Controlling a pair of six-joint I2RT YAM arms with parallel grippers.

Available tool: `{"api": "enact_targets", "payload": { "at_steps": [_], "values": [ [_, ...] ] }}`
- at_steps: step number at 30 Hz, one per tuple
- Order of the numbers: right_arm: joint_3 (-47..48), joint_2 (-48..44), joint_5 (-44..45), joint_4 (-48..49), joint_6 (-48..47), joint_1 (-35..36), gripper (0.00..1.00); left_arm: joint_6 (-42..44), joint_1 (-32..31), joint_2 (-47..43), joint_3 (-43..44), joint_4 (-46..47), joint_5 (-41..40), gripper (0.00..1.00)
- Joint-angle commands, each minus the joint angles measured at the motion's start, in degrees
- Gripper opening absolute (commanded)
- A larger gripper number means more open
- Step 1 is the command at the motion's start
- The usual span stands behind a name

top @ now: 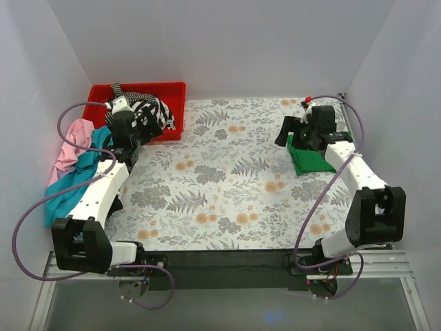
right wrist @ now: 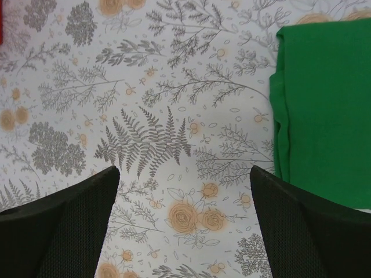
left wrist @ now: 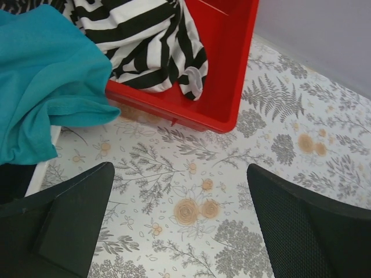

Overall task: Fold and stack the t-shirts
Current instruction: Grab the tshirt from the pile

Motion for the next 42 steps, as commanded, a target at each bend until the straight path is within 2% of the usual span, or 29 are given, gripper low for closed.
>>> {"api": "enact_targets", "payload": {
  "at_steps": [1,3,8,13,14,19,29,31,36,42],
  "values": [
    [3.1,3.6,-6.4,2.3,-0.7,-0.1,0.99,-0.2,0.1,1.0,1.2,0.4,-9.3,0.98],
    [3.7,4.4,-7.8,2.9,-0.9,0.0,0.98,-2.6,0.1,3.1,2.4,0.3,-14.6,0.98],
    [5.8,6.9,-10.6,3.6,-1.4,-0.1,0.98,0.7,0.2,9.3,5.8,-1.3,-16.8,0.98],
    [6.4,8.6,-13.3,3.9,-1.3,-0.1,0.98,-1.1,1.8,22.0,14.2,-8.7,-26.6,0.98],
    [6.4,8.7,-14.1,4.1,-1.3,-0.1,0.99,-1.4,2.0,23.4,15.2,-9.4,-30.9,0.98],
    [6.0,9.4,-14.3,4.2,-1.5,0.0,0.98,-5.4,3.4,28.3,20.0,-15.2,-37.4,0.98],
    [6.2,12.5,-16.9,4.6,-1.3,0.0,0.98,-5.8,7.5,21.0,16.1,-11.2,-39.5,0.97],
    [6.4,13.0,-17.7,4.6,-1.2,0.0,0.99,-3.1,8.2,18.6,14.5,-7.4,-36.4,0.97],
    [7.1,13.2,-17.9,4.5,-1.1,-0.1,0.98,-3.5,9.3,19.8,14.1,-7.6,-35.2,0.96],
    [7.1,12.2,-17.8,4.5,-1.1,0.0,0.99,-5.4,10.0,24.4,15.4,-9.4,-32.7,0.90]
  ]
}}
